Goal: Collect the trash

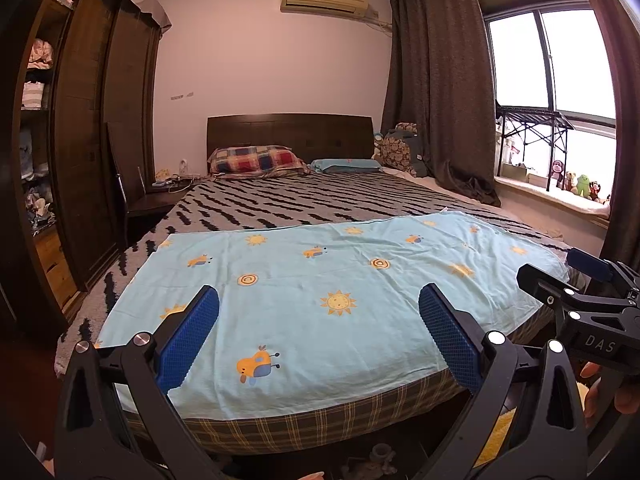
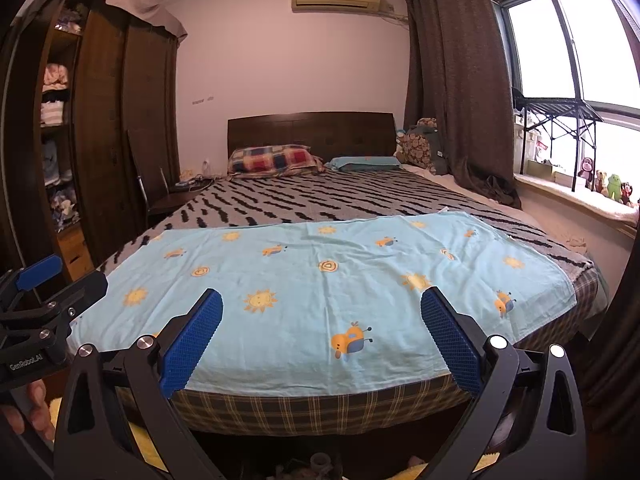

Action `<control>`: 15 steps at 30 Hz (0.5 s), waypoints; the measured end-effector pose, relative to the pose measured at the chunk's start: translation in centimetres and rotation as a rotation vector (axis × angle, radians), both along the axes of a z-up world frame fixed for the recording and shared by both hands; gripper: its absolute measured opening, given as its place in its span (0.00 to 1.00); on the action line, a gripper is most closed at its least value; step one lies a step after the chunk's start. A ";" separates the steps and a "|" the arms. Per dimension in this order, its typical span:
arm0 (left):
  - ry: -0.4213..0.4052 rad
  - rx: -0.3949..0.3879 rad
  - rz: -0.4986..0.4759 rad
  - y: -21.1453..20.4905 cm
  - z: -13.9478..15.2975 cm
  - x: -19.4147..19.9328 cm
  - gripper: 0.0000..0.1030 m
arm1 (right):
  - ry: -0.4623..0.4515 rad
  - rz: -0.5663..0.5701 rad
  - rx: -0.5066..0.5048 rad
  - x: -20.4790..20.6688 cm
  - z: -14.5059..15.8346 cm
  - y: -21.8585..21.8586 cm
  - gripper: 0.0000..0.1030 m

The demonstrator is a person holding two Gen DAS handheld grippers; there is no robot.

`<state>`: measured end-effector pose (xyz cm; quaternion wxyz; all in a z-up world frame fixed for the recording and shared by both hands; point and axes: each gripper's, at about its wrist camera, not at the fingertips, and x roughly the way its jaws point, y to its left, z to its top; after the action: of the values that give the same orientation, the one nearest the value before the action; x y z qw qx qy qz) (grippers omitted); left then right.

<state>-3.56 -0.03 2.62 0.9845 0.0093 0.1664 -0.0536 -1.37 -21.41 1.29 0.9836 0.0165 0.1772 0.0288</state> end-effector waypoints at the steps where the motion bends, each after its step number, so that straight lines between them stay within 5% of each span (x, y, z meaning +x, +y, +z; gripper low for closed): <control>1: -0.001 0.000 -0.001 0.0 0.0 0.0 0.92 | 0.000 -0.001 0.002 0.0 0.0 -0.1 0.97; 15: -0.005 0.007 0.000 -0.3 -0.1 -0.2 0.92 | -0.004 -0.010 0.017 -0.3 0.0 -0.4 0.97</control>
<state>-3.78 -0.31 2.54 0.9849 0.0127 0.1643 -0.0532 -1.63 -21.84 1.34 0.9839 0.0259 0.1748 0.0257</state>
